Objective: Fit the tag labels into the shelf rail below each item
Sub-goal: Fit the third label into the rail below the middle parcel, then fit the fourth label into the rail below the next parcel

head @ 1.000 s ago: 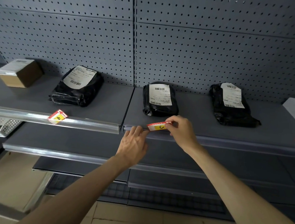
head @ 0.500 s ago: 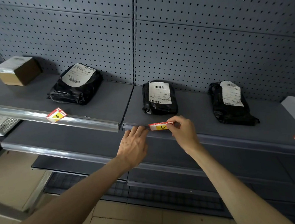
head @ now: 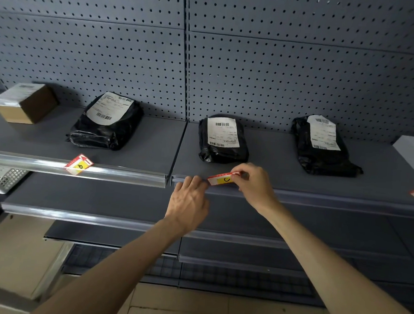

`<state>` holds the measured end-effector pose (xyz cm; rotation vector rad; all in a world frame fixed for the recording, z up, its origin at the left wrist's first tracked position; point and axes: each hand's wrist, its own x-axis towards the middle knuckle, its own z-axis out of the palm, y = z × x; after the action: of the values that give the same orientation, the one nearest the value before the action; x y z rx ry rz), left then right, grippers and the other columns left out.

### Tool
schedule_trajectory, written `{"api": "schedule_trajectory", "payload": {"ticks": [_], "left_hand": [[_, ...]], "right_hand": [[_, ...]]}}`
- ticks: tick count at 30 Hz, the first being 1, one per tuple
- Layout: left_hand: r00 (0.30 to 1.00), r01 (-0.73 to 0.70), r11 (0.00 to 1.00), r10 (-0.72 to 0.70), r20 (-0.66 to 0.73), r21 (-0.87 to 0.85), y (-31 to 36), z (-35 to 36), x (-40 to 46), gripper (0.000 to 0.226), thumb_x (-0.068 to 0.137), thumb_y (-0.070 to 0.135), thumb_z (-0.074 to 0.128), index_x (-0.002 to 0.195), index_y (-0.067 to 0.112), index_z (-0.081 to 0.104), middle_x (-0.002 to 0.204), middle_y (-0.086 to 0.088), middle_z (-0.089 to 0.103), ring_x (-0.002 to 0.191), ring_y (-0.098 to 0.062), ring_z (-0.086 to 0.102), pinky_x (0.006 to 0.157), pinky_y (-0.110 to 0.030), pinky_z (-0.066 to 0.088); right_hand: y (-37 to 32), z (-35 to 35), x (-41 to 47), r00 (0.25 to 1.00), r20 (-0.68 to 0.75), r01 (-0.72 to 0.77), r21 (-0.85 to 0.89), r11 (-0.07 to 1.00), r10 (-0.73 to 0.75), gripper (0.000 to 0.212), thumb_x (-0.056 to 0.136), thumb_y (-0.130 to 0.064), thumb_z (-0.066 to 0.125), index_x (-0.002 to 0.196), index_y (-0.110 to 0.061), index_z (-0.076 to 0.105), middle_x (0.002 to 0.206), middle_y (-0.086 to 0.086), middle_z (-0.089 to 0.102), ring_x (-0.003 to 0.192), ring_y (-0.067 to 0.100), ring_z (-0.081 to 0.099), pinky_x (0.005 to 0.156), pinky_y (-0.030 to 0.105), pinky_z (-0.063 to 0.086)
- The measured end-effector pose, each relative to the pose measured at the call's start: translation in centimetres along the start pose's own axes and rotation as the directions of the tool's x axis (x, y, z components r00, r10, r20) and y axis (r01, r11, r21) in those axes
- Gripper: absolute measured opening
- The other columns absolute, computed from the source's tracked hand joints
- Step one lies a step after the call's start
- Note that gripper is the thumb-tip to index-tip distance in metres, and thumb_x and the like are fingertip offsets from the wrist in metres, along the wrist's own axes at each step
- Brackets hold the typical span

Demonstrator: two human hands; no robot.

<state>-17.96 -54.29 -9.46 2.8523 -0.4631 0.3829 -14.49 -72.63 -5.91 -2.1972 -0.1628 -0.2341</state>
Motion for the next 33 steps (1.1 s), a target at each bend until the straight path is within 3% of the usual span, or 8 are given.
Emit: {"api": "schedule_trajectory", "payload": {"ticks": [5, 8, 12, 16, 21, 26, 30, 33], "left_hand": [[1.000, -0.007, 1.000, 0.007, 0.023, -0.001, 0.0, -0.4, -0.2, 0.039, 0.087, 0.021, 0.049, 0.125, 0.017, 0.055, 0.122, -0.003, 0.054, 0.108, -0.024, 0.049, 0.094, -0.036, 0.041], [0.999, -0.010, 1.000, 0.010, 0.035, 0.005, 0.0, -0.8, 0.0, 0.038, 0.088, 0.022, 0.049, 0.125, 0.016, 0.054, 0.120, -0.004, 0.055, 0.108, -0.024, 0.050, 0.093, -0.037, 0.041], [0.999, -0.022, 0.999, 0.020, -0.046, -0.048, 0.6, -1.9, 0.5, 0.017, 0.087, 0.021, 0.053, 0.101, 0.014, 0.060, 0.097, -0.004, 0.062, 0.092, -0.024, 0.056, 0.082, -0.036, 0.044], [0.992, -0.060, 0.994, 0.050, -0.115, -0.090, 2.8, -3.2, 2.2, 0.010, 0.088, 0.023, 0.054, 0.088, 0.014, 0.058, 0.086, -0.003, 0.062, 0.083, -0.023, 0.056, 0.073, -0.034, 0.044], [0.985, -0.120, 0.985, 0.103, -0.137, -0.123, 8.9, -3.9, 5.4, 0.012, 0.089, 0.023, 0.055, 0.090, 0.013, 0.060, 0.090, -0.003, 0.062, 0.088, -0.024, 0.054, 0.078, -0.037, 0.046], [0.985, -0.149, 0.983, 0.139, -0.099, -0.108, 16.9, -2.1, 8.6, 0.019, 0.090, 0.027, 0.052, 0.091, 0.010, 0.060, 0.096, -0.007, 0.063, 0.095, -0.028, 0.055, 0.083, -0.041, 0.044], [0.986, -0.155, 0.978, 0.145, -0.076, -0.141, 24.5, 0.2, 11.0, 0.021, 0.091, 0.032, 0.053, 0.092, 0.012, 0.060, 0.097, -0.006, 0.064, 0.098, -0.028, 0.055, 0.083, -0.040, 0.045], [0.988, -0.156, 0.974, 0.151, -0.041, -0.162, 30.5, 2.2, 13.0, 0.023, 0.090, 0.035, 0.053, 0.094, 0.014, 0.060, 0.096, -0.006, 0.063, 0.098, -0.028, 0.055, 0.083, -0.042, 0.046]], "right_hand": [[0.7, 1.2, 0.6, 0.996, 0.092, 0.037, -0.188, 0.981, -0.019, 0.015, 0.091, -0.007, 0.057, 0.091, -0.010, 0.071, 0.091, 0.006, 0.059, 0.079, 0.017, 0.056, 0.068, 0.028, 0.045], [1.0, 1.3, 0.6, 0.996, 0.078, 0.059, -0.213, 0.975, -0.043, 0.008, 0.091, -0.011, 0.060, 0.093, -0.012, 0.067, 0.093, 0.001, 0.053, 0.080, 0.014, 0.056, 0.066, 0.023, 0.042], [1.2, -0.2, 0.1, 0.999, 0.028, 0.038, -0.162, 0.986, -0.033, 0.027, 0.088, -0.029, 0.065, 0.110, -0.017, 0.057, 0.103, -0.005, 0.049, 0.087, 0.007, 0.054, 0.066, 0.015, 0.040], [2.0, -4.0, -1.1, 0.999, -0.014, 0.040, -0.213, 0.976, -0.044, 0.018, 0.089, -0.034, 0.063, 0.099, -0.020, 0.059, 0.100, -0.008, 0.053, 0.090, 0.006, 0.056, 0.068, 0.021, 0.043], [3.7, -10.3, -2.6, 0.999, -0.041, 0.002, -0.263, 0.965, -0.014, 0.015, 0.087, -0.029, 0.063, 0.085, -0.014, 0.063, 0.089, 0.001, 0.061, 0.081, 0.016, 0.060, 0.071, 0.040, 0.052], [7.9, -17.6, -3.6, 0.996, -0.085, -0.030, -0.298, 0.954, 0.004, 0.016, 0.087, -0.028, 0.064, 0.082, -0.013, 0.066, 0.086, 0.003, 0.062, 0.081, 0.017, 0.060, 0.069, 0.038, 0.051], [13.4, -24.7, -3.8, 0.996, -0.086, -0.034, -0.328, 0.944, 0.006, 0.018, 0.089, -0.030, 0.063, 0.085, -0.013, 0.067, 0.088, 0.002, 0.062, 0.078, 0.014, 0.059, 0.062, 0.027, 0.046], [17.8, -30.3, -3.9, 0.996, -0.090, -0.054, -0.319, 0.946, 0.027, 0.017, 0.088, -0.029, 0.064, 0.083, -0.013, 0.066, 0.086, 0.003, 0.062, 0.077, 0.016, 0.061, 0.064, 0.032, 0.050]]}}
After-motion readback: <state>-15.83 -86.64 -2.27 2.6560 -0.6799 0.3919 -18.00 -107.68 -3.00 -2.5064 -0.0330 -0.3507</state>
